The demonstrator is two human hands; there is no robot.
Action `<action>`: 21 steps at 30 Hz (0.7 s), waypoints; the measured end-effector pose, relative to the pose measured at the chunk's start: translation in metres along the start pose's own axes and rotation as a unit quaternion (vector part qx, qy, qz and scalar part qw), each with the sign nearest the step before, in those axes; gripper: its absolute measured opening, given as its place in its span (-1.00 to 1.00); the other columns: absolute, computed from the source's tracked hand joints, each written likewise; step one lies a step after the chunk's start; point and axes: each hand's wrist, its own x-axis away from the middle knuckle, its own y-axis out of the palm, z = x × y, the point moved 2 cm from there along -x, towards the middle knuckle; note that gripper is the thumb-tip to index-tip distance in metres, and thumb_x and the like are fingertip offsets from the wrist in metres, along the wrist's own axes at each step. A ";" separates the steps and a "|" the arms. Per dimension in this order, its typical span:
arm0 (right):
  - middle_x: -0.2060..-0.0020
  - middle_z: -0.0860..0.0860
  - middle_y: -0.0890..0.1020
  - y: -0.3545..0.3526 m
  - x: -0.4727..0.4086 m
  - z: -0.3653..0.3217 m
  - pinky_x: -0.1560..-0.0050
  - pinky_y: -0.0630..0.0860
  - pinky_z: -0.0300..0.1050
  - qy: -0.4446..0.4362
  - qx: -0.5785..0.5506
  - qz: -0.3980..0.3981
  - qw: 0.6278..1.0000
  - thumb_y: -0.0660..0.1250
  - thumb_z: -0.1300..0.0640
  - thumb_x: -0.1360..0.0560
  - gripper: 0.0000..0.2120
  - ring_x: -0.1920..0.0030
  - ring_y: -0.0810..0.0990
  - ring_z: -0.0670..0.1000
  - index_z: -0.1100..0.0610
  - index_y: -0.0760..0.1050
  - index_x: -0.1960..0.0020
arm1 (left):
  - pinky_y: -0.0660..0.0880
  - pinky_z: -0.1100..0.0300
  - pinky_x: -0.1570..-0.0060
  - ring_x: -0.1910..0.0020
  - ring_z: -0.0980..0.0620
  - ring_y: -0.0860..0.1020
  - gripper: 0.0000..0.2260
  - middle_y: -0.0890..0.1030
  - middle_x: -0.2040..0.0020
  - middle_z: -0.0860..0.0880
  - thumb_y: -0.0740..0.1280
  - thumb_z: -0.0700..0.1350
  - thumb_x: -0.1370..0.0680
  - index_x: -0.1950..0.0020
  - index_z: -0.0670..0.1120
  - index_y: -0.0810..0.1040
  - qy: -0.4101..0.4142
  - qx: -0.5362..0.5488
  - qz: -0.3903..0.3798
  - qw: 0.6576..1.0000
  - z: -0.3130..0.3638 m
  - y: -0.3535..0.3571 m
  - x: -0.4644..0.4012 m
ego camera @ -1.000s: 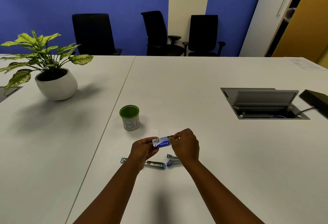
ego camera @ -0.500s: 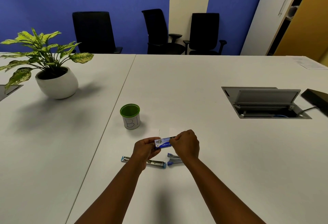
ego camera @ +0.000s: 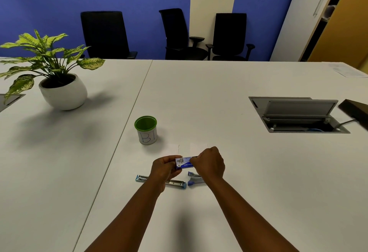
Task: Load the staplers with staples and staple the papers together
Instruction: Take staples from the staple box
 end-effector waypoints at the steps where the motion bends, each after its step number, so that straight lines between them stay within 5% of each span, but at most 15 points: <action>1: -0.08 0.11 0.51 0.000 0.000 0.000 0.19 0.36 -0.21 -0.001 -0.001 0.001 1.000 0.35 -0.06 -0.44 -0.63 -0.03 0.57 0.06 0.24 0.53 -0.02 | 0.58 0.30 0.34 0.01 -0.13 0.56 -0.83 0.60 0.11 -0.16 0.24 -0.30 -0.55 -0.10 -0.23 0.55 -0.001 0.000 0.000 1.000 0.000 0.000 0.000; 9: 0.03 0.11 0.60 0.002 -0.005 0.005 0.28 0.38 -0.23 0.004 -0.061 0.001 0.998 0.39 -0.04 -0.39 -0.68 0.11 0.61 0.05 0.24 0.60 0.12 | 0.57 0.30 0.37 0.00 -0.16 0.55 -0.83 0.57 0.01 -0.19 0.23 -0.31 -0.55 -0.10 -0.23 0.55 -0.018 0.012 0.013 1.000 -0.003 0.000 0.001; 12: 0.22 0.11 0.67 -0.003 -0.007 0.006 0.37 0.38 -0.24 0.014 -0.126 -0.004 0.992 0.39 0.04 -0.38 -0.76 0.28 0.58 0.02 0.24 0.61 0.27 | 0.57 0.31 0.41 0.01 -0.15 0.55 -0.84 0.57 0.02 -0.19 0.21 -0.33 -0.56 -0.06 -0.21 0.54 -0.020 0.012 0.017 1.000 -0.002 -0.002 0.002; 15: 0.52 0.05 0.52 -0.010 -0.012 0.009 0.37 0.36 -0.22 0.033 -0.180 -0.016 0.983 0.38 0.10 -0.35 -0.75 0.44 0.46 0.03 0.19 0.50 0.45 | 0.57 0.30 0.40 -0.01 -0.15 0.55 -0.86 0.57 -0.01 -0.20 0.21 -0.33 -0.56 -0.03 -0.20 0.54 -0.021 0.015 0.025 0.999 -0.002 -0.007 0.001; 21: 0.47 0.10 0.51 -0.007 -0.014 0.026 0.11 0.62 0.07 0.087 -0.273 -0.050 0.957 0.39 0.20 -0.29 -0.81 0.43 0.55 0.07 0.32 0.53 0.40 | 0.57 0.31 0.44 -0.02 -0.15 0.54 -0.80 0.56 -0.03 -0.24 0.20 -0.37 -0.55 -0.12 -0.28 0.53 -0.027 0.032 0.053 0.998 -0.005 -0.022 -0.004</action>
